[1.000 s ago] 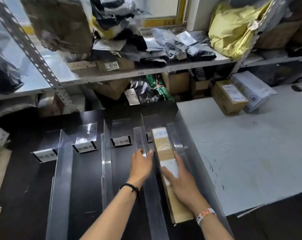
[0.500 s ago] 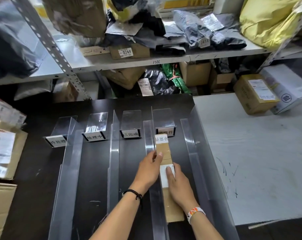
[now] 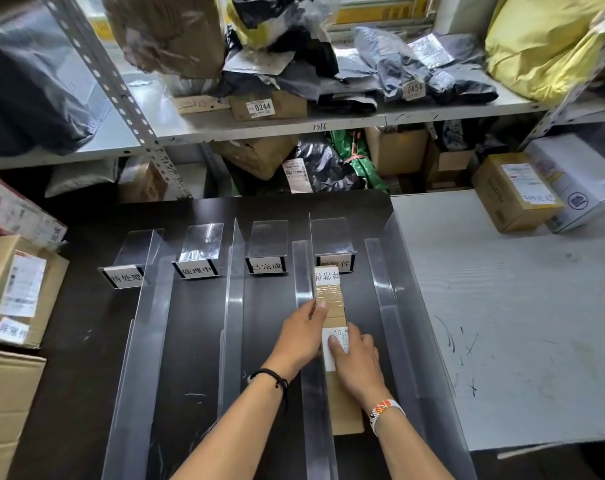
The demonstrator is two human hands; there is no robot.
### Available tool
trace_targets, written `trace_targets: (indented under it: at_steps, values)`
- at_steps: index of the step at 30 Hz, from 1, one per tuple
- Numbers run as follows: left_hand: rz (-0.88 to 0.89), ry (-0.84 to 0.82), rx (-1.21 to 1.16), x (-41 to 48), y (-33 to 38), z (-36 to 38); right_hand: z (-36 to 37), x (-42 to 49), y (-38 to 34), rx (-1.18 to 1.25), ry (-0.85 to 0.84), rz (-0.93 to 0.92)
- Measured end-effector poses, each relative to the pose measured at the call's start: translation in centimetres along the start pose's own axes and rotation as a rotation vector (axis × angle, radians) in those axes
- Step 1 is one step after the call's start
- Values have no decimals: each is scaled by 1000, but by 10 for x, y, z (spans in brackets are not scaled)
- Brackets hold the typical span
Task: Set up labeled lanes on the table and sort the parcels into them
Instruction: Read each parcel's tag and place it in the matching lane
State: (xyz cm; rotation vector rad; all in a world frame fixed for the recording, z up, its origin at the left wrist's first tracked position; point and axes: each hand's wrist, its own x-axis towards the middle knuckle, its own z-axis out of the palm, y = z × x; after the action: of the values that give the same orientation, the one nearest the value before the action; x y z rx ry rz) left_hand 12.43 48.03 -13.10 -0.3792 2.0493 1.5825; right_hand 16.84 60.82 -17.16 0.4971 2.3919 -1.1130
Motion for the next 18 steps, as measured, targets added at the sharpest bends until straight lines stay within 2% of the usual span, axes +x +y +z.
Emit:
trace_targets:
  at_steps: [5, 9, 13, 18]
  values:
    - [30, 17, 69, -2, 1, 0, -11, 2, 2, 41, -25, -12]
    - [81, 93, 157, -6, 4, -4, -29, -10, -13, -22, 45, -72]
    - [188, 206, 175, -29, 25, -19, -52, -31, -47, -104, 234, -314]
    - [367, 478, 289, -64, 40, -57, -55, -50, -117, -173, 383, -621]
